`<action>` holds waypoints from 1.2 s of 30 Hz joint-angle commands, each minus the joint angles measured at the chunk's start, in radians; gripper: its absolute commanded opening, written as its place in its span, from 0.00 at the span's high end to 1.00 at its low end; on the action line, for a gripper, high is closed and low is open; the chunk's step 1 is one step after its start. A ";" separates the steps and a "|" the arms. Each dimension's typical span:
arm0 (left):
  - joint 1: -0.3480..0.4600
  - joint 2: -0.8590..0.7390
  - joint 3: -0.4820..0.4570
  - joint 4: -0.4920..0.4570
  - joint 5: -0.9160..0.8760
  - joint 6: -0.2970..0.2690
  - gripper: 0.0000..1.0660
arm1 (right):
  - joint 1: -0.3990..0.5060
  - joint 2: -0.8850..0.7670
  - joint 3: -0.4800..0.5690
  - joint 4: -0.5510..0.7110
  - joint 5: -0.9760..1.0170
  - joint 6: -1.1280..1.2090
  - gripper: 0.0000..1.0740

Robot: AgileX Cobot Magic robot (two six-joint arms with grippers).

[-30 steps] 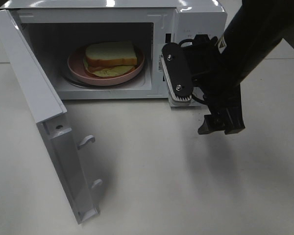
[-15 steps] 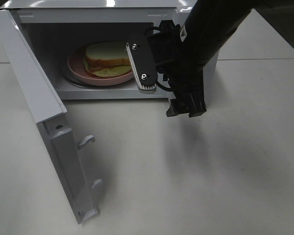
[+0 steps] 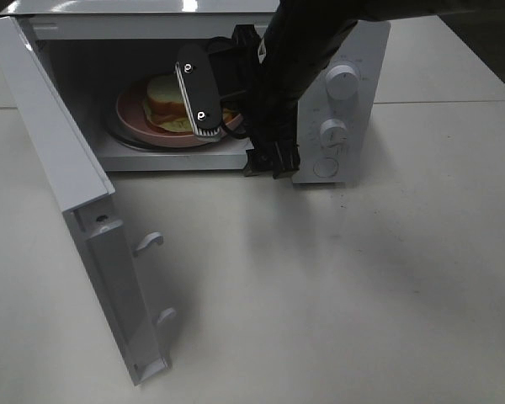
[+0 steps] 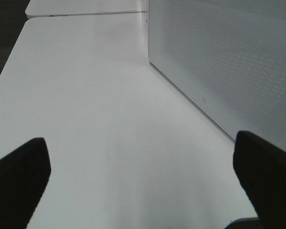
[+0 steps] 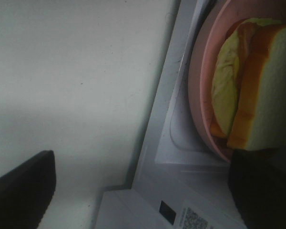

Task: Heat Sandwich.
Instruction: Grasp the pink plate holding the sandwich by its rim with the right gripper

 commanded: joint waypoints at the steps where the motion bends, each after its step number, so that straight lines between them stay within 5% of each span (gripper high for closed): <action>1: 0.001 -0.025 0.001 -0.004 -0.007 -0.004 0.03 | 0.005 0.046 -0.049 -0.003 -0.012 -0.013 0.14; 36: 0.001 -0.025 0.001 -0.004 -0.007 -0.004 0.03 | -0.009 0.416 -0.461 -0.005 0.005 0.010 0.20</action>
